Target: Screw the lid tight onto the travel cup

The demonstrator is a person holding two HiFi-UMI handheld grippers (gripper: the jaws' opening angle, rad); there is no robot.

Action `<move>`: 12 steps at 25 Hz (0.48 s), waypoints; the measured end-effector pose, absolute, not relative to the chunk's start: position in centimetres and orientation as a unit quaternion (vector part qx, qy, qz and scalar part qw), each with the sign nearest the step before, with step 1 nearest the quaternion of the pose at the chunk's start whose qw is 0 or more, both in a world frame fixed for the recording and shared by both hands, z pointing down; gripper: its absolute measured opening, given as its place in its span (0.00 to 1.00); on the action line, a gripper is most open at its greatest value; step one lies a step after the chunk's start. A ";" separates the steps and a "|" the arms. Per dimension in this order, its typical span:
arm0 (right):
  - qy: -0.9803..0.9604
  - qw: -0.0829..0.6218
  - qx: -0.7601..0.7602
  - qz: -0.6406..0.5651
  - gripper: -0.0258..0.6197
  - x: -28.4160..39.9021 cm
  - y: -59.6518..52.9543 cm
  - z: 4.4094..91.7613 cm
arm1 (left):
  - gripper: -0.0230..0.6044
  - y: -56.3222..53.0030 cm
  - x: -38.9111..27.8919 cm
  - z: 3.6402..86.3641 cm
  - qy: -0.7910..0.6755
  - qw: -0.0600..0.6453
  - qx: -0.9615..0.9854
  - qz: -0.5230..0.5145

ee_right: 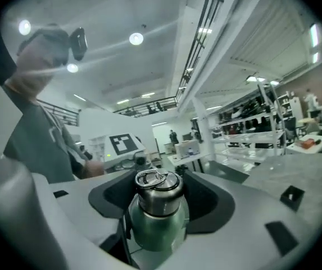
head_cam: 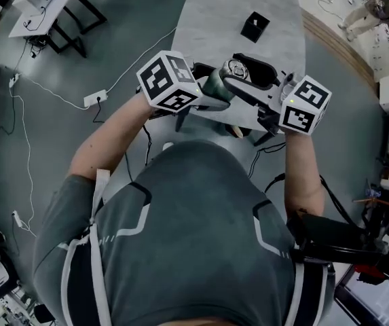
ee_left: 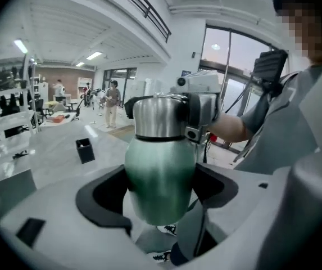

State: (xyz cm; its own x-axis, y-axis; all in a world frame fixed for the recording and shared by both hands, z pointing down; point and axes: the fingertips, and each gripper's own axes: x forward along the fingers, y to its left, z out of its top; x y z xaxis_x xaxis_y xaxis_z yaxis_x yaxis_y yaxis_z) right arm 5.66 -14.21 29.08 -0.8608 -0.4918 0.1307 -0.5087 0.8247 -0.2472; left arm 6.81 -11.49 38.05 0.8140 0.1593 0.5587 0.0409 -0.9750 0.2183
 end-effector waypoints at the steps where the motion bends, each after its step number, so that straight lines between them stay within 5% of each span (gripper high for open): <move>1: -0.949 0.035 0.282 0.135 0.47 5.6 -14.5 29.4 | 0.62 -11.8 6.8 38.4 0.043 0.095 0.946 0.306; 12: -0.985 -0.073 0.059 0.147 0.53 6.7 -9.4 24.5 | 0.62 -6.5 6.4 32.8 0.223 0.138 0.947 0.186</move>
